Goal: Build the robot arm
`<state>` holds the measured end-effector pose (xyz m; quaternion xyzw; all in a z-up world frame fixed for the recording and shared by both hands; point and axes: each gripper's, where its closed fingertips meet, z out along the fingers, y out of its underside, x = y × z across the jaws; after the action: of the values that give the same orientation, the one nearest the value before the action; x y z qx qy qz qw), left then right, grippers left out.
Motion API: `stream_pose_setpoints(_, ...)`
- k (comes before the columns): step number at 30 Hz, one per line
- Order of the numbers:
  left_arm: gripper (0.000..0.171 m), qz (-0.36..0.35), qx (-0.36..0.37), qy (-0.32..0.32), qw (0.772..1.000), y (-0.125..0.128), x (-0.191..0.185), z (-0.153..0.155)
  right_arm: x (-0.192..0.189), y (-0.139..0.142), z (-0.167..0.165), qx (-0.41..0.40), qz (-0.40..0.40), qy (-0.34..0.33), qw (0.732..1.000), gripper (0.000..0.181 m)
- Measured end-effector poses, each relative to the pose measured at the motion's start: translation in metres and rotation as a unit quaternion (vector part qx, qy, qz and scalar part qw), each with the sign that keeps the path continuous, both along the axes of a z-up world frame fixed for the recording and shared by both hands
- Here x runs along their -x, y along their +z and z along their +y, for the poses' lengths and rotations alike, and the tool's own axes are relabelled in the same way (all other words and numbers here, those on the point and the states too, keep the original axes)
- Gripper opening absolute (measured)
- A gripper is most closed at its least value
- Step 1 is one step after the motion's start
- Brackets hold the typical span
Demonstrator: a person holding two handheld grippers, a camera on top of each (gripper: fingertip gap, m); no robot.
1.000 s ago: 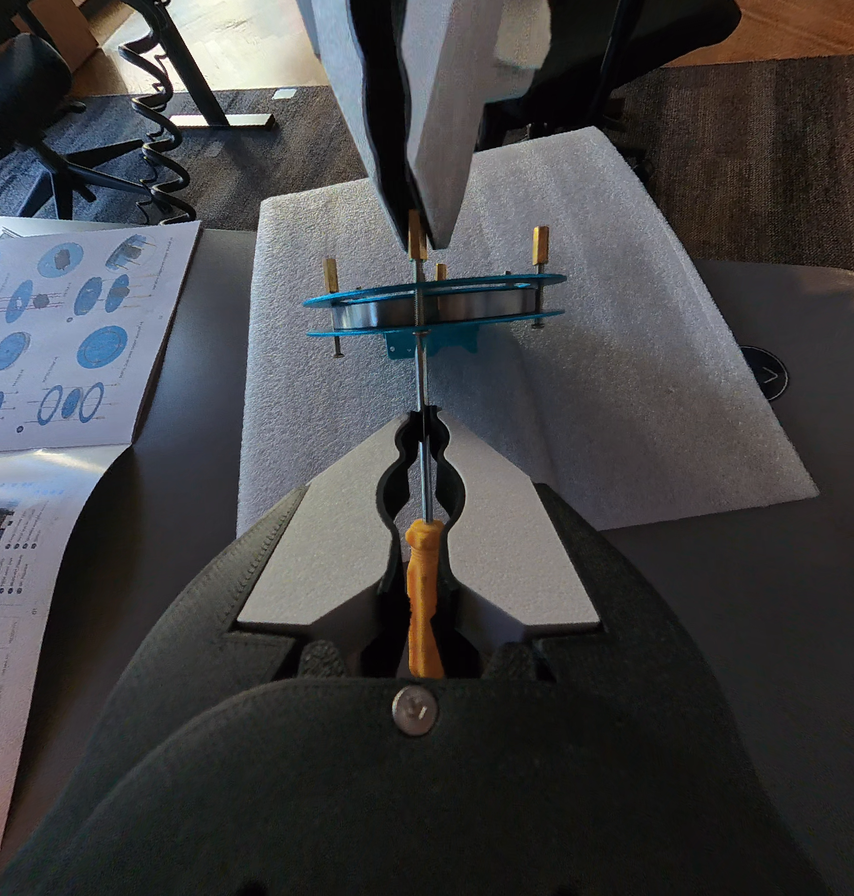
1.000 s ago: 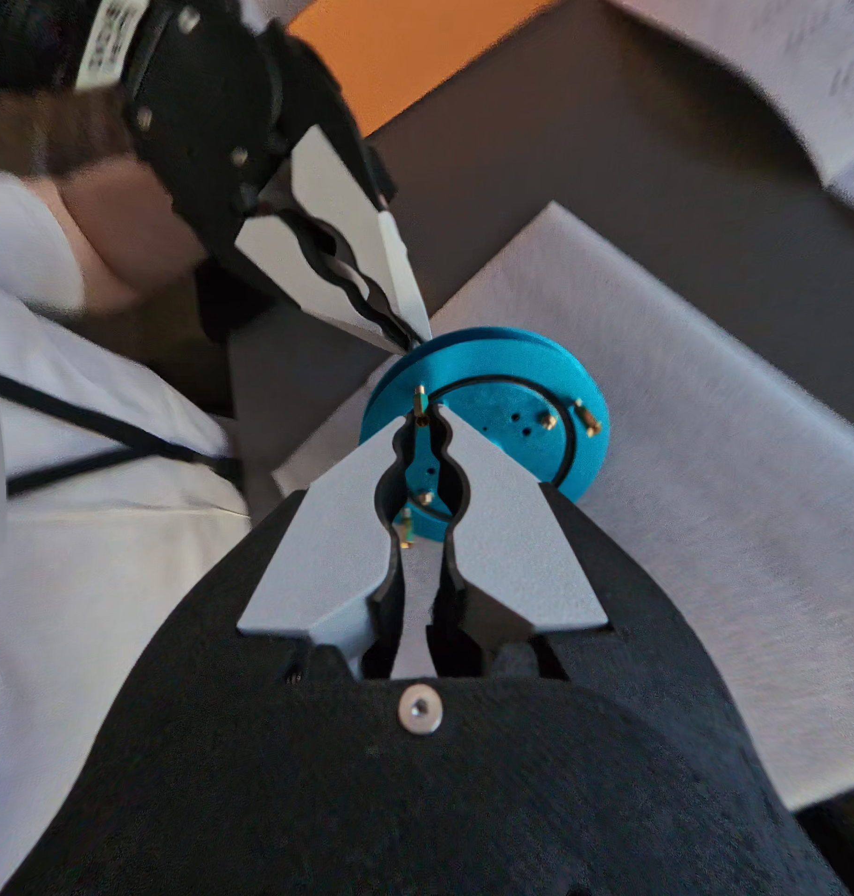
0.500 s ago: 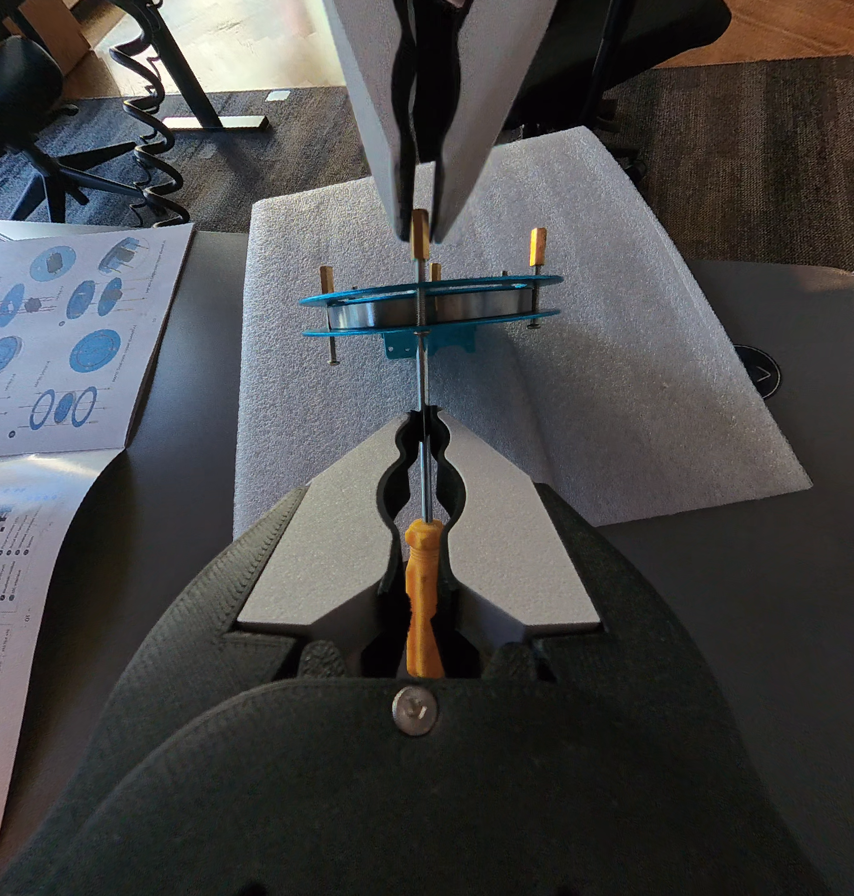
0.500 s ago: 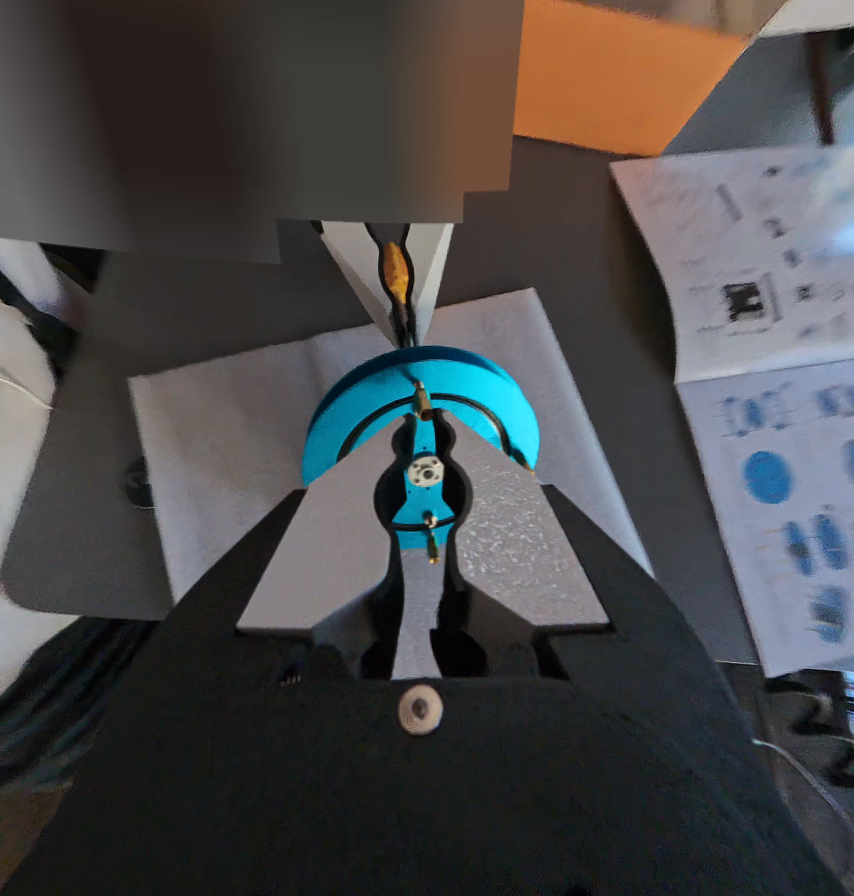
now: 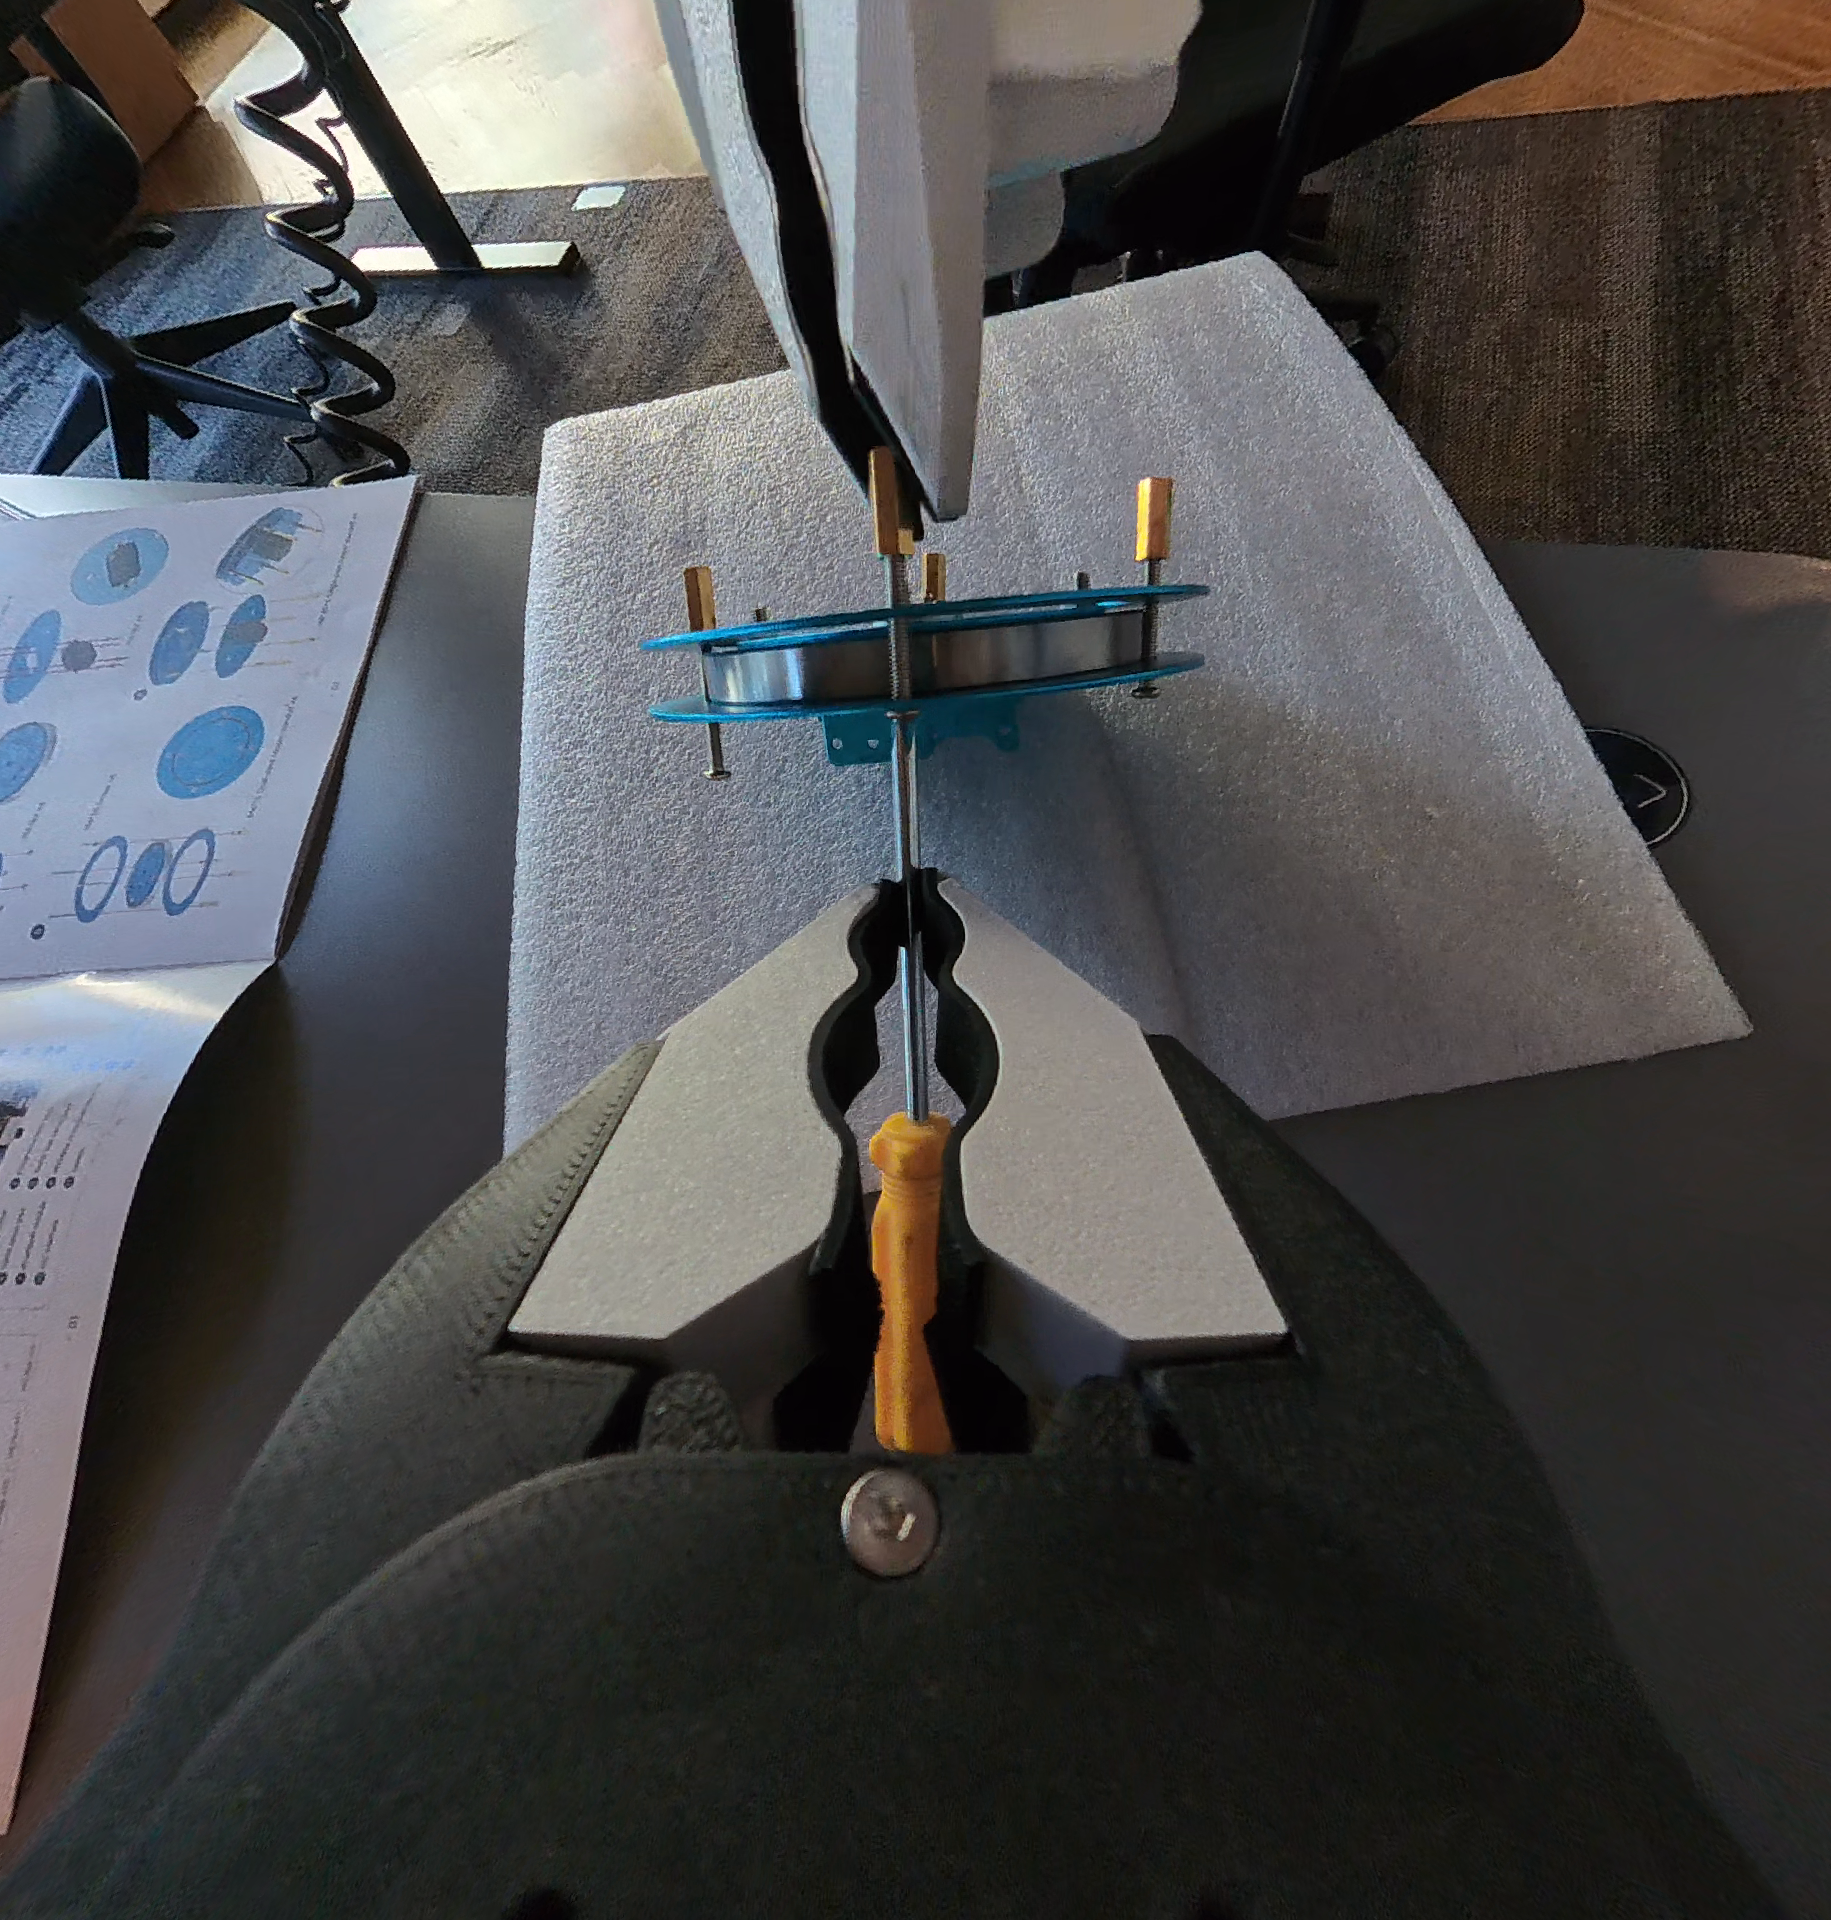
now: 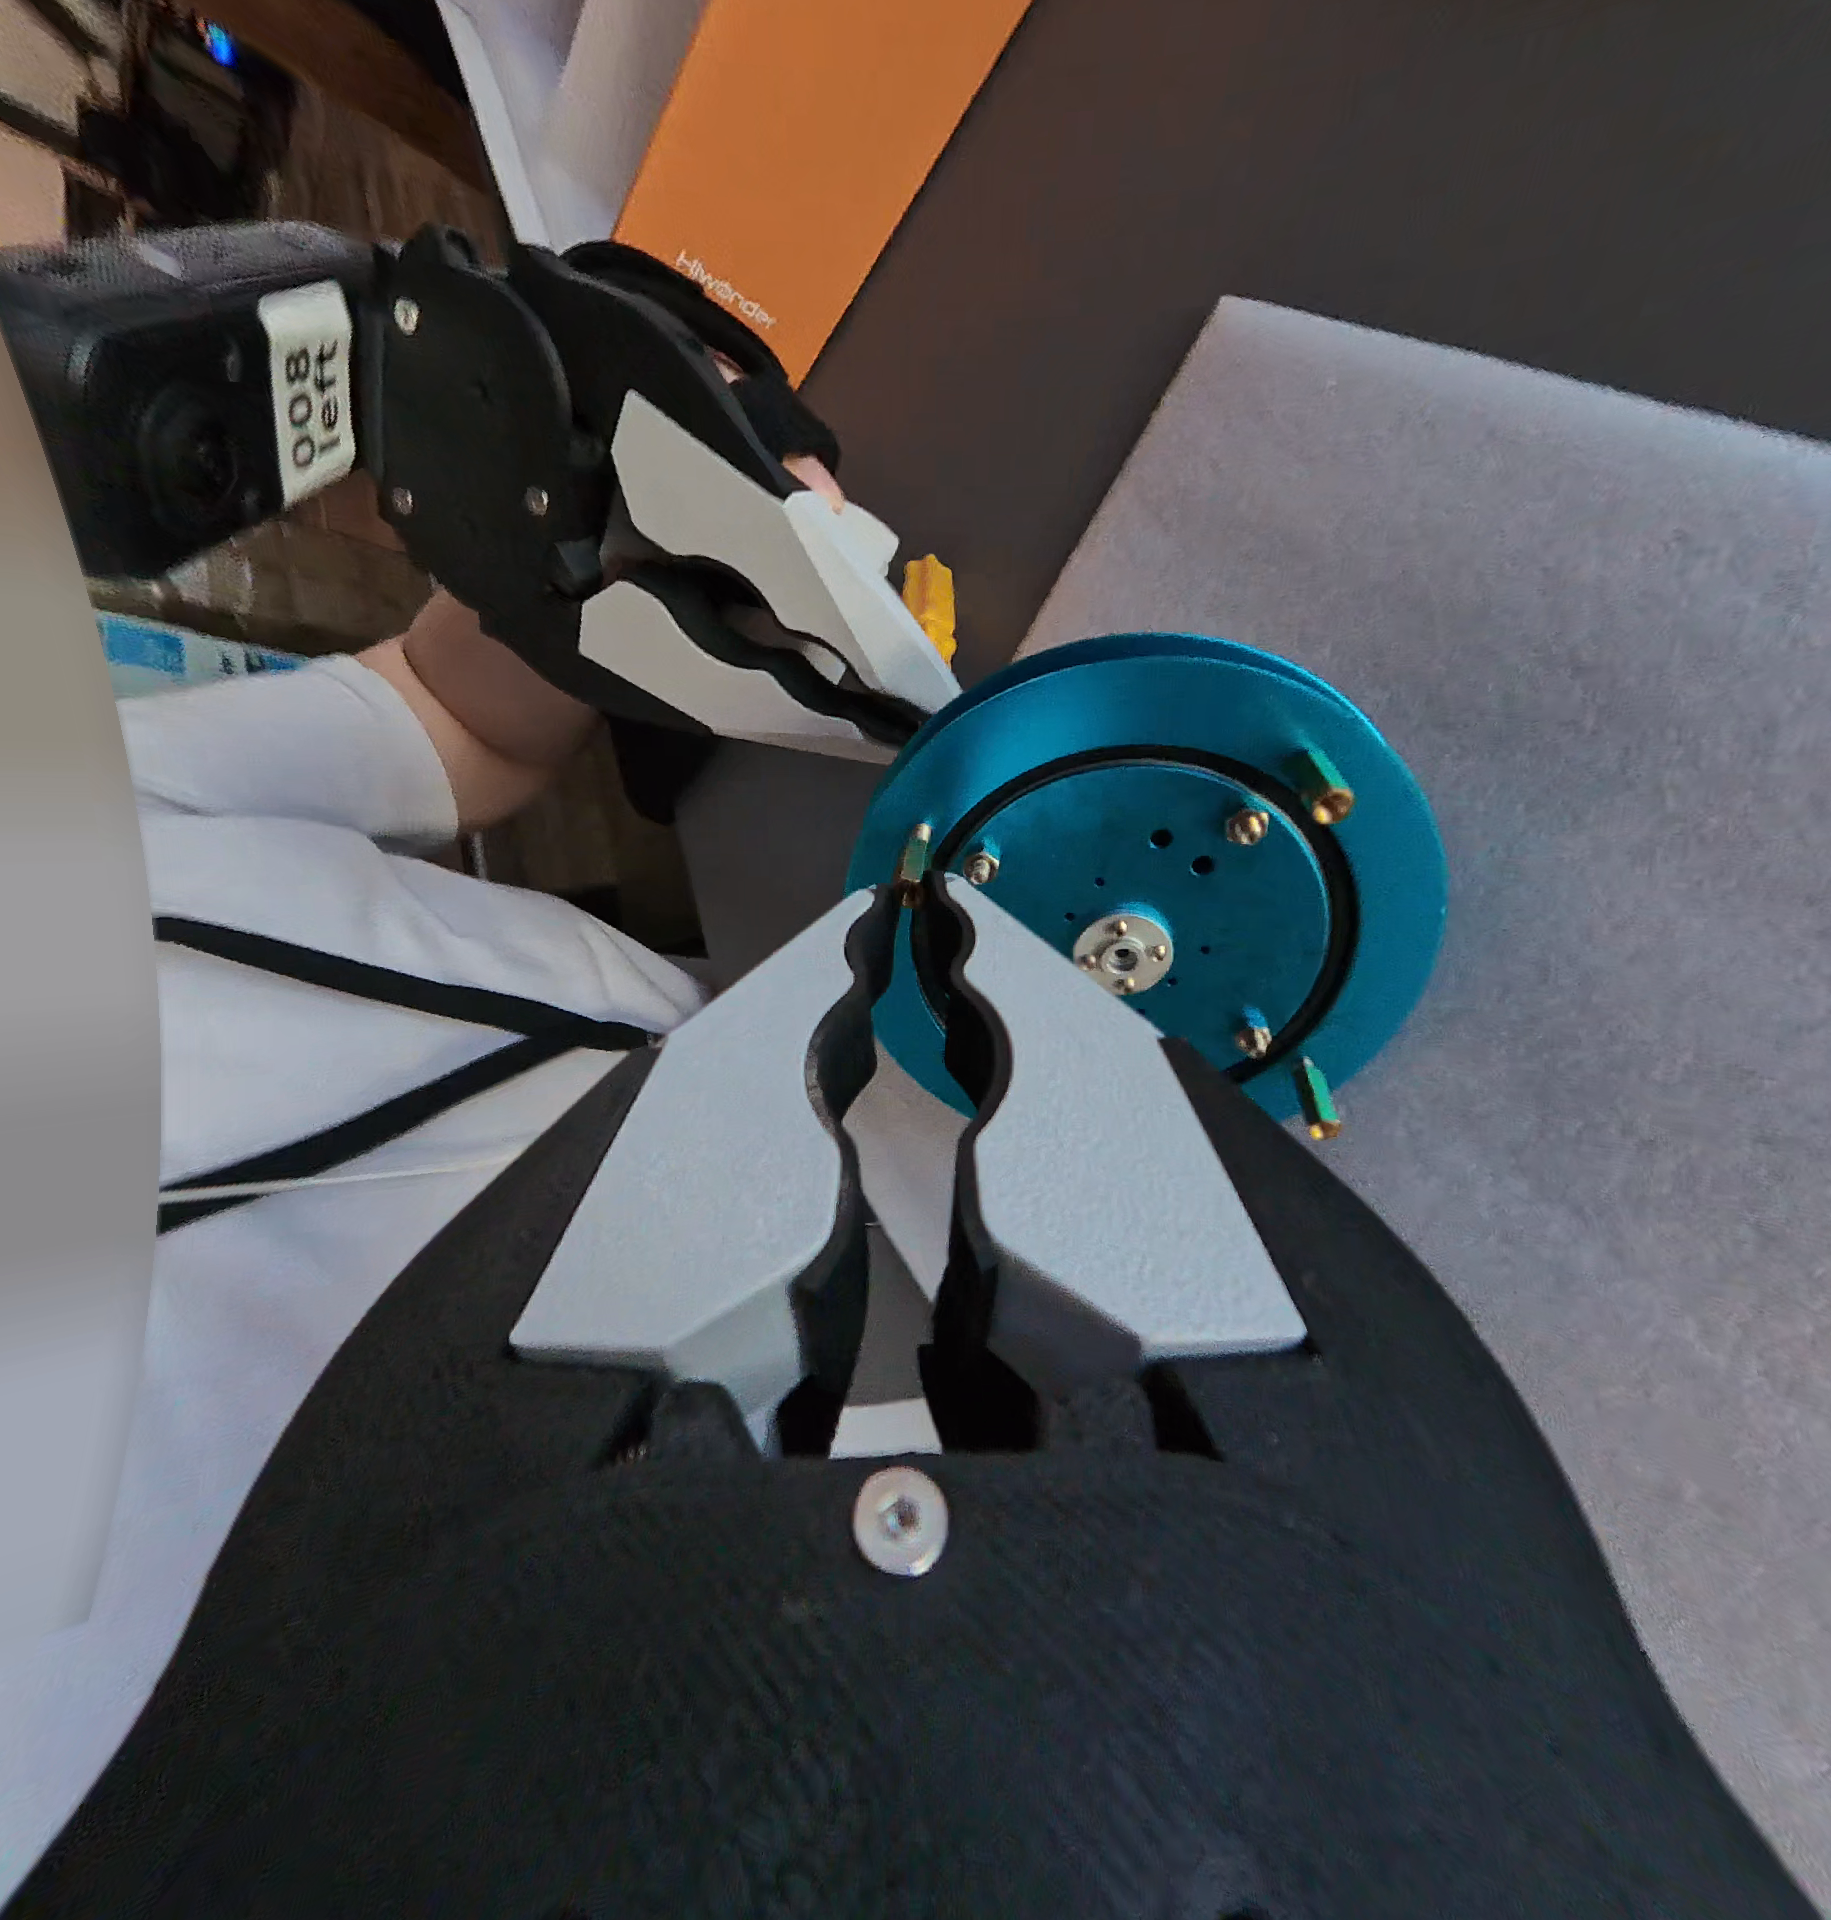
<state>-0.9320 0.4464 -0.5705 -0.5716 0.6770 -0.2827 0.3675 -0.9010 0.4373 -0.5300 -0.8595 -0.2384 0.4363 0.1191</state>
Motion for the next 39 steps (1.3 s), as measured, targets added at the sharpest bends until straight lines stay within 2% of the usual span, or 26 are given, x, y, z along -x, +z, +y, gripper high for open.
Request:
stream_pose_setpoints(1,0.002,0.0,0.001,-0.001,1.0,0.0,0.0,0.0,0.0,0.0,-0.001,-0.026,-0.005,0.023,0.999,0.005)
stream_pose_setpoints(2,0.002,0.0,0.001,-0.001,1.0,0.0,0.0,-0.001,0.002,0.001,-0.002,-0.067,-0.011,0.056,0.996,0.013)
stream_pose_setpoints(3,0.002,-0.001,0.001,-0.001,1.0,0.0,0.0,-0.001,0.002,0.0,-0.003,-0.123,-0.031,0.098,0.987,0.025)
stream_pose_setpoints(4,0.002,0.0,0.001,-0.001,1.0,0.0,0.0,0.0,-0.002,-0.003,-0.001,-0.19,-0.068,0.132,0.971,0.027)
stream_pose_setpoints(7,0.002,-0.001,0.001,-0.002,1.0,0.0,0.0,-0.001,-0.005,-0.005,0.005,-0.357,-0.148,0.201,0.9,0.018)
stream_pose_setpoints(9,0.002,0.0,0.001,-0.001,1.0,0.0,0.0,-0.001,-0.001,-0.004,0.003,-0.389,-0.154,0.213,0.883,0.005)
stream_pose_setpoints(11,0.002,0.001,0.0,-0.003,1.0,-0.001,0.0,-0.001,0.0,-0.004,0.002,-0.381,-0.15,0.211,0.888,0.003)
stream_pose_setpoints(13,0.002,0.001,0.0,-0.003,1.0,-0.001,0.0,-0.001,-0.001,-0.005,0.001,-0.344,-0.141,0.194,0.908,0.004)
stream_pose_setpoints(15,0.002,0.003,-0.007,-0.001,1.0,-0.001,0.0,0.0,-0.001,-0.005,0.002,-0.249,-0.118,0.14,0.951,0.004)
stream_pose_setpoints(17,0.002,0.003,-0.008,0.0,1.0,-0.001,0.0,0.0,-0.001,-0.006,0.001,-0.116,-0.08,0.063,0.988,0.004)
stream_pose_setpoints(19,0.002,0.002,-0.002,-0.004,1.0,-0.001,-0.001,-0.002,0.001,-0.004,-0.003,0.022,-0.026,-0.002,0.999,0.004)
stream_pose_setpoints(20,0.002,0.002,-0.003,-0.004,1.0,-0.001,-0.001,-0.002,0.001,-0.003,-0.003,0.047,-0.005,-0.012,0.999,0.005)
stream_pose_setpoints(22,0.002,0.003,-0.008,-0.003,1.0,-0.001,-0.001,-0.001,0.001,-0.003,-0.002,0.035,0.011,-0.006,0.999,0.005)
stream_pose_setpoints(23,0.002,0.003,-0.007,-0.003,1.0,-0.001,-0.001,-0.001,0.002,-0.002,-0.003,0.003,0.006,0.015,1.0,0.006)
stream_pose_setpoints(25,0.002,0.003,-0.004,-0.003,1.0,-0.001,-0.001,-0.001,0.003,-0.001,-0.005,-0.102,-0.018,0.09,0.991,0.019)
stream_pose_setpoints(26,0.002,0.003,-0.004,-0.003,1.0,-0.001,-0.001,-0.001,0.001,-0.002,-0.003,-0.176,-0.04,0.124,0.976,0.025)
stream_pose_setpoints(28,0.002,0.004,-0.004,-0.003,1.0,-0.002,0.0,-0.001,-0.005,-0.002,0.002,-0.319,-0.08,0.172,0.929,0.023)
stream_pose_setpoints(30,0.002,0.004,-0.005,-0.003,1.0,-0.002,0.0,-0.001,-0.009,-0.004,0.005,-0.392,-0.115,0.196,0.891,0.018)
stream_pose_setpoints(33,0.002,0.004,-0.005,-0.003,1.0,-0.002,-0.001,-0.001,-0.004,-0.001,0.002,-0.414,-0.111,0.204,0.88,0.005)
stream_pose_setpoints(35,0.002,0.005,-0.007,-0.001,1.0,-0.002,-0.001,-0.001,-0.004,-0.001,0.005,-0.408,-0.119,0.198,0.884,0.003)
stream_pose_setpoints(37,0.002,0.008,-0.01,-0.001,1.0,-0.003,0.0,0.0,-0.003,-0.002,0.003,-0.348,-0.105,0.174,0.915,0.003)
stream_pose_setpoints(39,0.002,0.008,-0.013,0.003,1.0,-0.003,0.0,0.001,-0.004,-0.002,0.006,-0.248,-0.081,0.109,0.959,0.002)
